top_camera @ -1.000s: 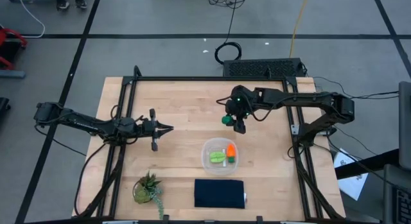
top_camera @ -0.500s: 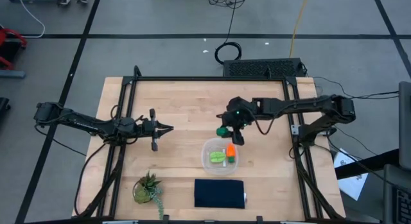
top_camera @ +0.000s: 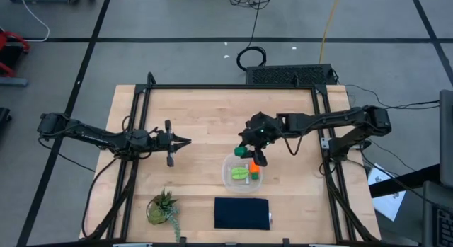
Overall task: Pick and placing Produce into tupperware
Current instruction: Put the green bell pepper into the transparent bin
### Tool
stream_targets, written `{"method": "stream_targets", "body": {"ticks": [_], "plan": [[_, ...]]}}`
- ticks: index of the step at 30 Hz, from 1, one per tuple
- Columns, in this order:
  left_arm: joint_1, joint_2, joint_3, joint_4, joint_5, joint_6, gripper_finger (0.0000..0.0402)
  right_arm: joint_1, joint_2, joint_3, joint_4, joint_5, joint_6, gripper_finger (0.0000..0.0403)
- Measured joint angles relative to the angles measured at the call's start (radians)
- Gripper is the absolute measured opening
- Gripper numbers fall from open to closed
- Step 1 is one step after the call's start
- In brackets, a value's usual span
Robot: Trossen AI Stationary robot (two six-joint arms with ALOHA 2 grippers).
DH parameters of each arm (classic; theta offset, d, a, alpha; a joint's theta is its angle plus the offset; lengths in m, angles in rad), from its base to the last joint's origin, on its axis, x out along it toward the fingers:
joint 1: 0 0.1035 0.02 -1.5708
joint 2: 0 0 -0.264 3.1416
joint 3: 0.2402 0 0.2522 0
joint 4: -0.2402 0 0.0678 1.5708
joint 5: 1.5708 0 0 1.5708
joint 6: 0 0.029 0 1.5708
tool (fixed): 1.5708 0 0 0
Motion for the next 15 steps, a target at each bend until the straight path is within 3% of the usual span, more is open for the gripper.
{"method": "stream_targets", "body": {"ticks": [15], "plan": [[0.0, 0.0, 0.0, -0.001, 0.0, 0.0, 0.0031, 0.042, 0.165, 0.0, 0.102, 0.0, -0.074, 0.0205]]}}
